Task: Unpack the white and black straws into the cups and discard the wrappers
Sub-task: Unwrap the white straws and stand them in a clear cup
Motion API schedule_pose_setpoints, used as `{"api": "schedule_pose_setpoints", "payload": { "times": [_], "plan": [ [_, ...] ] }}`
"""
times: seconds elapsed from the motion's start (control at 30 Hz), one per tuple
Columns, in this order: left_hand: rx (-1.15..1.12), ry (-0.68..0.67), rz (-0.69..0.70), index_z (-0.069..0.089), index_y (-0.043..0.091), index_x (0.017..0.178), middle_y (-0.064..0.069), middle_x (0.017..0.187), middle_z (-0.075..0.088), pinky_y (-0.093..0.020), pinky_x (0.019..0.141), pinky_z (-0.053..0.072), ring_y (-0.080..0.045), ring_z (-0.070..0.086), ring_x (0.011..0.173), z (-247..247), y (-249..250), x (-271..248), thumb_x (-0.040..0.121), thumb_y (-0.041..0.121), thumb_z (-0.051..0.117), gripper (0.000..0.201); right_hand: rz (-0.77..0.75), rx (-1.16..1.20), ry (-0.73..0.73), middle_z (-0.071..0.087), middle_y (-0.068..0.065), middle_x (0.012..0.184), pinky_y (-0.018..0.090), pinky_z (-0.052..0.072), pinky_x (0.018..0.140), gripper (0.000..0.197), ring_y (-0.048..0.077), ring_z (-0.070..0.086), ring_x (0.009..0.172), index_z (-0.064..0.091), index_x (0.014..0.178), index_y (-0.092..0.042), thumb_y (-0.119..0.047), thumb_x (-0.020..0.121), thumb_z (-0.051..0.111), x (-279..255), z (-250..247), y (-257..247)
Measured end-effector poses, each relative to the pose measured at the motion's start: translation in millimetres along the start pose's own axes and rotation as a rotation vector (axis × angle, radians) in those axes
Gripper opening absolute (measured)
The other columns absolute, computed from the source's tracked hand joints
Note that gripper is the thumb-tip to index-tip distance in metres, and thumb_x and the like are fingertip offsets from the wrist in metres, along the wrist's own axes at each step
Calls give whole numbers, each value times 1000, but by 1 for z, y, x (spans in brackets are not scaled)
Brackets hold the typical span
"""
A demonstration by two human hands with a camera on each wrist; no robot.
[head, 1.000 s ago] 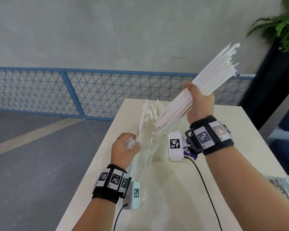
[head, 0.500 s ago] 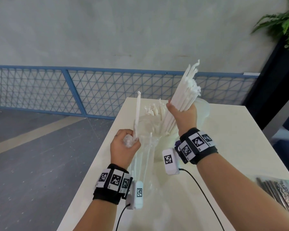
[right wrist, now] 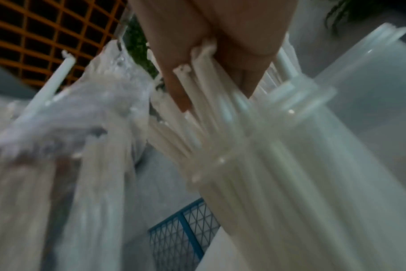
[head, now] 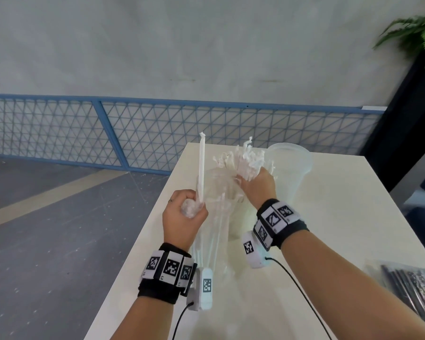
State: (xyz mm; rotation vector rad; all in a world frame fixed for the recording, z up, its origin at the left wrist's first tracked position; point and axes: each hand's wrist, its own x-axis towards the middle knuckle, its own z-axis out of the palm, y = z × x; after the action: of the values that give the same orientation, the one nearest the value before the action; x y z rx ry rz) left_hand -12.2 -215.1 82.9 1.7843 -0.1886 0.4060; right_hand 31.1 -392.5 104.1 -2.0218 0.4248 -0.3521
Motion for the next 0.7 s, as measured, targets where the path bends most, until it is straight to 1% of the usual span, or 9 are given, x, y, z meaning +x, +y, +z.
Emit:
{"api": "schedule_pose_setpoints", "payload": {
  "times": [0.07,0.13,0.2,0.3,0.37,0.43,0.5,0.63,0.7],
  "plan": [
    [-4,12,2,54,31,71,10,81,57,-3,71,36,1,52,78,-2,-1,0,64,19,65,18,-174,-54,86,59,2,116,26,41,92,65,18,54,109,44,131,-8,-33,78,72,-15,-2,3],
    [0,25,0,53,31,71,10,80,56,-3,70,36,3,52,77,-4,-2,1,63,19,65,18,-405,-95,276,52,1,127,32,34,103,68,18,46,119,46,128,-15,-41,71,74,-27,-7,6],
    [-2,37,2,52,33,70,9,80,56,-3,70,35,6,52,77,-3,-3,1,63,19,66,21,-398,-91,376,35,3,144,36,25,112,81,18,31,134,39,134,-20,-47,67,75,-29,-12,13],
    [-15,33,9,53,33,71,10,80,57,-3,71,36,6,53,78,-1,-3,-1,64,18,66,22,-182,147,144,10,5,153,29,25,109,101,18,20,140,16,146,-24,-34,68,80,-22,-18,18],
    [-23,27,8,53,31,71,10,80,56,-3,71,36,6,53,79,1,-3,-1,64,17,66,20,-165,161,-2,5,2,153,25,26,105,109,14,22,139,7,147,-24,-24,67,82,-18,-21,18],
    [-28,36,-1,54,30,70,10,80,56,-3,70,36,5,53,78,0,-3,0,64,18,65,18,-196,132,-62,4,0,153,26,25,106,113,13,23,137,4,147,-25,-20,67,83,-12,-19,16],
    [-31,47,-10,54,30,70,10,79,56,-3,69,36,5,52,77,-1,-3,1,64,19,65,17,-197,136,-73,5,3,153,25,24,107,113,16,22,139,2,148,-24,-15,68,81,-7,-15,13],
    [-19,56,5,52,34,70,10,78,56,-8,68,38,1,52,75,-2,-7,2,65,19,65,20,-87,201,-95,12,6,154,38,29,113,115,20,23,140,0,148,-29,-14,66,80,5,-6,6],
    [-21,57,10,52,35,70,10,78,56,-12,67,39,-3,51,73,-2,-9,1,65,22,66,20,-30,199,-182,33,4,148,41,38,108,107,21,39,132,10,146,-32,-26,64,79,8,-1,4]
  ]
}}
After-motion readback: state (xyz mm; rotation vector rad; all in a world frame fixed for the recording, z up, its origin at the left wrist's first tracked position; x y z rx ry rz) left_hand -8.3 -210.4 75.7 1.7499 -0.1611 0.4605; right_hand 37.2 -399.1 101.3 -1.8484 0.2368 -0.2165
